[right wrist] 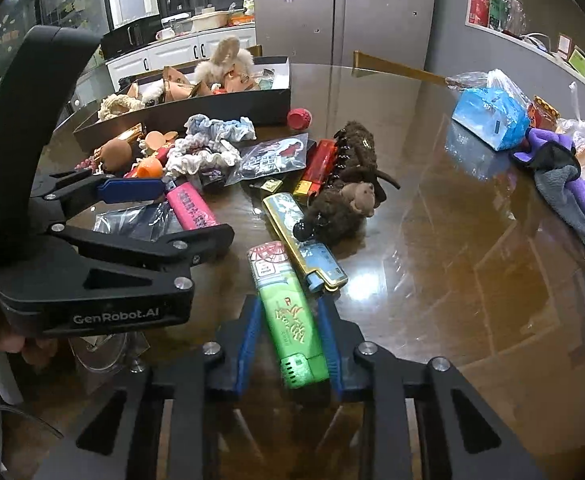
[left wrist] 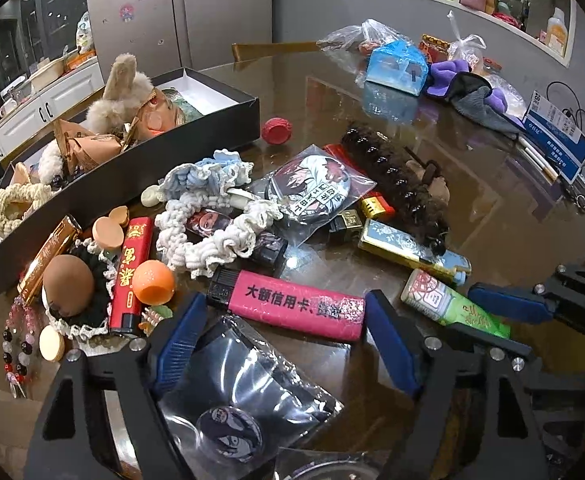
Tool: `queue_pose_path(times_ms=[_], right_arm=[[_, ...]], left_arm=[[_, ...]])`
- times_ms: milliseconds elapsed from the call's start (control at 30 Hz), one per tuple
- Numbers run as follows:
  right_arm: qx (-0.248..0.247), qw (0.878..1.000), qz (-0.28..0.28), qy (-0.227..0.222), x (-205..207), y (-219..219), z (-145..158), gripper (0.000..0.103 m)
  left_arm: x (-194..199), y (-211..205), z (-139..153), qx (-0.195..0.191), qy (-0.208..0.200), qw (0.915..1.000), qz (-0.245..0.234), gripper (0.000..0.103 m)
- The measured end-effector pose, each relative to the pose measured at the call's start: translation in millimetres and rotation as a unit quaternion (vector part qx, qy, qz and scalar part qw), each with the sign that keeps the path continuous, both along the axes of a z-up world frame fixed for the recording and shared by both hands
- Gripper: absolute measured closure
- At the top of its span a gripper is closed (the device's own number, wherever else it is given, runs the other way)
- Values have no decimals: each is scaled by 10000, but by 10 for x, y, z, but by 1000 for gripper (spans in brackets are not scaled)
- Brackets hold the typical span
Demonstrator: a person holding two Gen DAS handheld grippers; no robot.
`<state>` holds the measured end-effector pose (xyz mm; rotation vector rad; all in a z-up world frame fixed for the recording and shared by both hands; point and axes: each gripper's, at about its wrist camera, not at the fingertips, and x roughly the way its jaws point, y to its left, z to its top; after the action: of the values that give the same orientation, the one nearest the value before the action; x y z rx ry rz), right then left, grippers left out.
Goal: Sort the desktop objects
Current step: 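Close the left gripper on the pink lighter with Chinese text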
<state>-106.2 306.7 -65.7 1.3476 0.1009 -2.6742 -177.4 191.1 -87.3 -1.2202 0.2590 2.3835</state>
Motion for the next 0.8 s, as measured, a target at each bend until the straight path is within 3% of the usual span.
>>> queue_pose_path(times_ms=[800], right_arm=[[-346,9992,-51,186,129,20,281,78]], left_arm=[[240,-150,300,297,126,9995,-22,22]])
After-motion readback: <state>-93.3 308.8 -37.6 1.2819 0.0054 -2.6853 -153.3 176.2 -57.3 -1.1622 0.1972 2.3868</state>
